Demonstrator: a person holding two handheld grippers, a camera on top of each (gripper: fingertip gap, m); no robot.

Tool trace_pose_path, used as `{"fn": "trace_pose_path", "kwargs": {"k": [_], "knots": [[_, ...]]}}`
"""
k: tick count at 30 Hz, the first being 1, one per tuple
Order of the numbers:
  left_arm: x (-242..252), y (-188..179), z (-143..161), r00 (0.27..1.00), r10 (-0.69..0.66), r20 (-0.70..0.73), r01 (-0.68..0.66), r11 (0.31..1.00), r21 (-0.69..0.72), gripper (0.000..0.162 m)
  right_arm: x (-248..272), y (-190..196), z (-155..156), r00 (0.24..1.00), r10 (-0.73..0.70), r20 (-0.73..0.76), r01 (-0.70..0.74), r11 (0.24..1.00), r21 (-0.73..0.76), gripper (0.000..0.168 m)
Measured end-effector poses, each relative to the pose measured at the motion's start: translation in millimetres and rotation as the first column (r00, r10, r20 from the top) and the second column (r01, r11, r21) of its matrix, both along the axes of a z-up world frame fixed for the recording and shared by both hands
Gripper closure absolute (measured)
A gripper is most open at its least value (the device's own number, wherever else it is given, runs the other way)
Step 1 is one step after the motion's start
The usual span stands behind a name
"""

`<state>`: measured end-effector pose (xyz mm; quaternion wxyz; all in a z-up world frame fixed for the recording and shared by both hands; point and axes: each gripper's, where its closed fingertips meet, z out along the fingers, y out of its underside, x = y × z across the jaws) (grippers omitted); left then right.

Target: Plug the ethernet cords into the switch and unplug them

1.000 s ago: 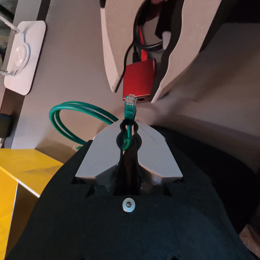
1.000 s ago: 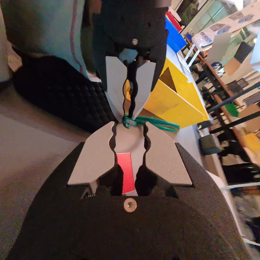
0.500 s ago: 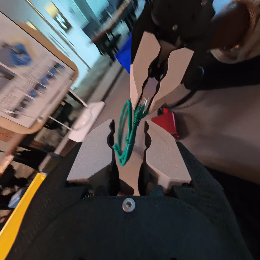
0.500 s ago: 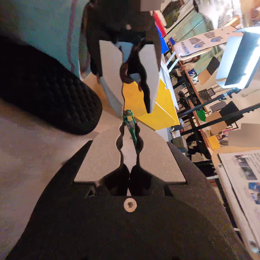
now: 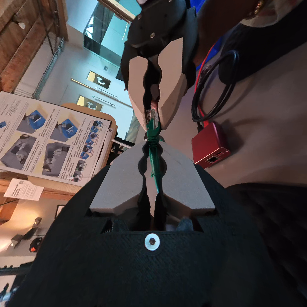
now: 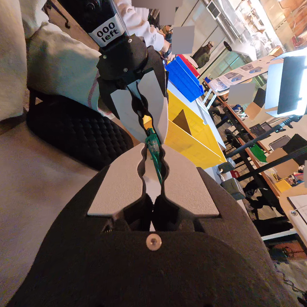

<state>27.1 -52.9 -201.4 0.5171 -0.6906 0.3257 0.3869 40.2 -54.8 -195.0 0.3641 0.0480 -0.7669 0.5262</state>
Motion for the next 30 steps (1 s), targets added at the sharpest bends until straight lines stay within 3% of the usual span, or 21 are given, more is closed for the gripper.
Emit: {"fn": "trace_pose_path", "kwargs": {"k": [1,7,9,11,13,15,16,19,21,25,26,27,29,30], "knots": [[0.5,0.3,-1.0,1.0,-0.007,-0.011,0.007,1.0,-0.007,0.153,0.9,0.6,-0.8,1.0,0.008,0.006,-0.008,1.0,-0.006,0.154],[0.3,1.5,-5.4,0.995,-0.003,-0.096,-0.003,0.998,-0.06,0.154,2.2,3.9,-4.7,0.999,0.03,0.021,-0.03,1.0,-0.008,0.154],[-11.7,-2.2,-5.9,0.978,0.059,-0.202,-0.084,0.99,-0.115,0.154,1.5,7.2,-9.3,0.998,0.034,0.058,-0.034,0.999,-0.006,0.152],[-34.4,-12.6,-1.0,0.93,0.162,-0.331,-0.22,0.965,-0.146,0.155,-0.5,21.8,-19.9,0.991,0.019,0.134,-0.025,0.999,0.043,0.13],[-47.9,-20.6,2.4,0.905,0.223,-0.363,-0.295,0.943,-0.156,0.155,-2.5,39.6,-40.8,0.958,-0.011,0.286,-0.02,0.994,0.104,0.096],[-54.0,-23.6,2.3,0.877,0.255,-0.407,-0.342,0.926,-0.159,0.155,-5.9,54.7,-68.7,0.872,-0.07,0.485,-0.004,0.989,0.15,0.06],[-53.4,-23.2,-0.1,0.876,0.26,-0.407,-0.349,0.923,-0.163,0.155,-6.6,60.7,-82.7,0.826,-0.1,0.555,-0.007,0.982,0.187,0.057],[-45.0,-20.0,-11.7,0.897,0.242,-0.37,-0.326,0.928,-0.182,0.155,-10.8,74.9,-111.2,0.814,-0.171,0.554,-0.039,0.937,0.347,0.07],[-43.3,-21.1,-17.2,0.903,0.25,-0.35,-0.329,0.926,-0.186,0.154,-7.3,73.7,-118.1,0.786,-0.172,0.594,-0.078,0.925,0.371,0.076],[-43.3,-22.5,-20.8,0.911,0.261,-0.319,-0.331,0.925,-0.187,0.154,-18.0,58.8,-125.3,0.791,-0.165,0.589,-0.073,0.93,0.359,0.059],[-44.1,-22.4,-21.4,0.91,0.263,-0.321,-0.333,0.924,-0.189,0.154,-20.4,55.8,-130.0,0.793,-0.165,0.586,-0.083,0.924,0.373,0.061],[-44.8,-22.2,-21.8,0.908,0.265,-0.324,-0.337,0.922,-0.19,0.155,-20.2,52.1,-133.7,0.786,-0.155,0.599,-0.107,0.919,0.379,0.065],[-44.7,-21.0,-22.9,0.908,0.265,-0.323,-0.337,0.922,-0.192,0.155,-16.2,46.3,-134.5,0.76,-0.114,0.64,-0.171,0.915,0.365,0.098],[-44.2,-20.1,-24.1,0.909,0.263,-0.324,-0.336,0.922,-0.194,0.155,-17.0,44.9,-134.7,0.756,-0.117,0.644,-0.169,0.916,0.365,0.098]]}}
